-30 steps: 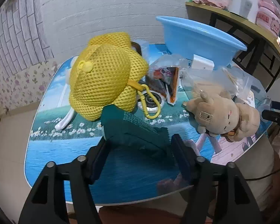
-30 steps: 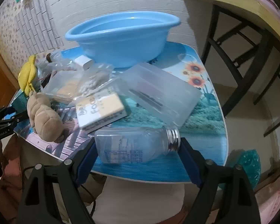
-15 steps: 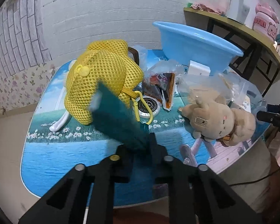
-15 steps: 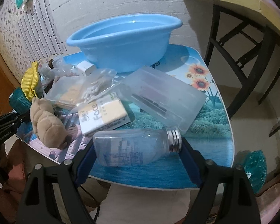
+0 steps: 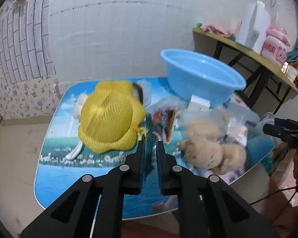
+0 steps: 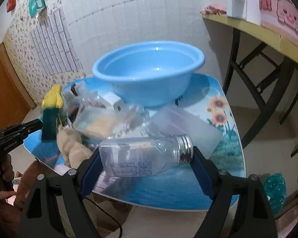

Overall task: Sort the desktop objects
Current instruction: 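Grasp the dark green pouch with the left gripper while the right gripper grasps the glass bottle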

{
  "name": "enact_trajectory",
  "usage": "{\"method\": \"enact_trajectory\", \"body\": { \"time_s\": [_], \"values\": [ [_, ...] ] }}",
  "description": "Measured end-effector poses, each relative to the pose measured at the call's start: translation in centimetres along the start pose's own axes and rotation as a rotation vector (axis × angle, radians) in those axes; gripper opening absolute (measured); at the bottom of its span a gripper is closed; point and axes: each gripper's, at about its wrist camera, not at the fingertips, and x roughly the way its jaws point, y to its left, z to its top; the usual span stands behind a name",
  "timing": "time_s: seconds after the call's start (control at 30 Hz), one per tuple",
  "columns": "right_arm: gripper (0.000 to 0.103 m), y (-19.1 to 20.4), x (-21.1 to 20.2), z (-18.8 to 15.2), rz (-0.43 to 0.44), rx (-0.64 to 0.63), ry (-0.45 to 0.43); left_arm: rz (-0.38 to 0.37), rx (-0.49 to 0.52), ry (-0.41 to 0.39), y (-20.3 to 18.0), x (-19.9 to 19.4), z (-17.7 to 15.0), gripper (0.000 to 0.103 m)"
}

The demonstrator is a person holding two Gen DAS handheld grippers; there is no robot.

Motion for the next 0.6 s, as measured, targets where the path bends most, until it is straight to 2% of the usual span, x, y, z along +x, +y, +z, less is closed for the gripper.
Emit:
{"method": "enact_trajectory", "body": {
  "time_s": [0.27,0.4,0.43,0.47,0.5,0.57,0.6],
  "values": [
    [0.084,1.0,-0.8,2.4,0.023,-0.037,-0.069,-0.024,0.018,-0.068,-1.0,-1.8,2.2,0.010],
    [0.084,1.1,-0.7,3.3,0.023,-0.044,-0.088,0.011,0.048,-0.055,-1.2,-1.4,3.1,0.011],
    [0.084,1.0,-0.8,3.4,0.030,-0.040,-0.091,0.015,0.040,-0.035,-1.0,-1.0,3.0,0.014],
    [0.084,1.0,-0.8,3.3,0.038,-0.036,-0.091,0.019,0.027,-0.015,-0.8,-0.7,2.8,0.023],
    [0.084,1.0,-0.7,3.2,0.042,-0.035,-0.087,0.026,0.007,0.017,-0.4,0.0,2.4,0.039],
    [0.084,0.9,-0.3,2.9,0.048,-0.031,-0.076,0.033,-0.019,0.058,0.0,1.0,1.4,0.056],
    [0.084,0.9,-0.2,2.9,0.049,-0.028,-0.074,0.034,-0.029,0.077,0.1,1.6,1.0,0.056]
  ]
}}
